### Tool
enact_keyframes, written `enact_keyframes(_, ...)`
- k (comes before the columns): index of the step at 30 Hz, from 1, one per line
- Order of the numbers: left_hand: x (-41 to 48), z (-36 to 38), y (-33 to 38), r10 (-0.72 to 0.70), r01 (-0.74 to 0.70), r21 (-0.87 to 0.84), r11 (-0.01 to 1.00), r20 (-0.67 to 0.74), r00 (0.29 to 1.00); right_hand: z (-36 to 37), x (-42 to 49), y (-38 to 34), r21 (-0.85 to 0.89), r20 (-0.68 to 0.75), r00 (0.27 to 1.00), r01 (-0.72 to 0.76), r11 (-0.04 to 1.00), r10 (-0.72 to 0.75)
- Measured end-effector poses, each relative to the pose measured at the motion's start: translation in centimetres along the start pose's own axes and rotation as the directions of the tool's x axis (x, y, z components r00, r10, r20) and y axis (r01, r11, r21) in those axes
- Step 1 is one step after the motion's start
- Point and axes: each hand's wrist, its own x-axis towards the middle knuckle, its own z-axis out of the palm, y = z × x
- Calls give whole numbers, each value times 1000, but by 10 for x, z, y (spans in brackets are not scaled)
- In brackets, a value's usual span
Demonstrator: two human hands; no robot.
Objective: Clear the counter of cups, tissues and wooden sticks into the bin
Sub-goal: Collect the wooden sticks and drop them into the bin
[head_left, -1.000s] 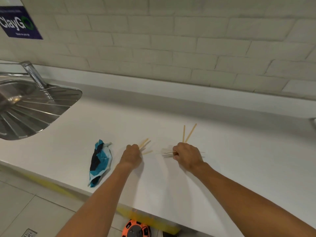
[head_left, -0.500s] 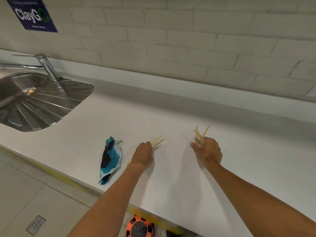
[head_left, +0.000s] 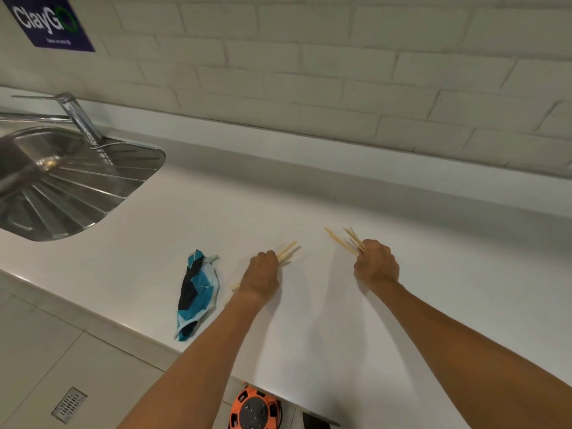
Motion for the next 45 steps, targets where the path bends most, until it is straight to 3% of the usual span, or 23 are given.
enact_keyframes(9, 1, -2, -8, 63, -59, -34, 998, 104, 993, 4, -8, 15, -57, 75, 980, 187, 981, -183)
enact_keyframes(14, 0, -10, -10, 45, -29, -133, 991, 117, 992, 2, -10, 22, -51, 170, 923, 358, 932, -345)
enact_keyframes(19, -14, -11, -6, 10, 7, -129, 992, 138, 990, -9, -13, 23, 153, 343, 865, 332, 931, -365)
enact_keyframes(25, -31, -18, 5, 48, -18, -220, 975, 130, 990, -24, -35, 30, 170, 503, 800, 280, 945, -328)
enact_keyframes(33, -59, -21, 29, 79, -40, -349, 936, 100, 992, -44, -81, 69, 319, 333, 876, 243, 916, -348)
enact_keyframes(41, -88, 11, 109, 349, -267, -342, 901, 207, 914, -85, -142, 160, 369, 204, 948, 158, 916, -245)
enact_keyframes(45, -105, 24, 174, 497, -370, -398, 839, 289, 818, -111, -175, 219, 407, 134, 985, 44, 912, -107)
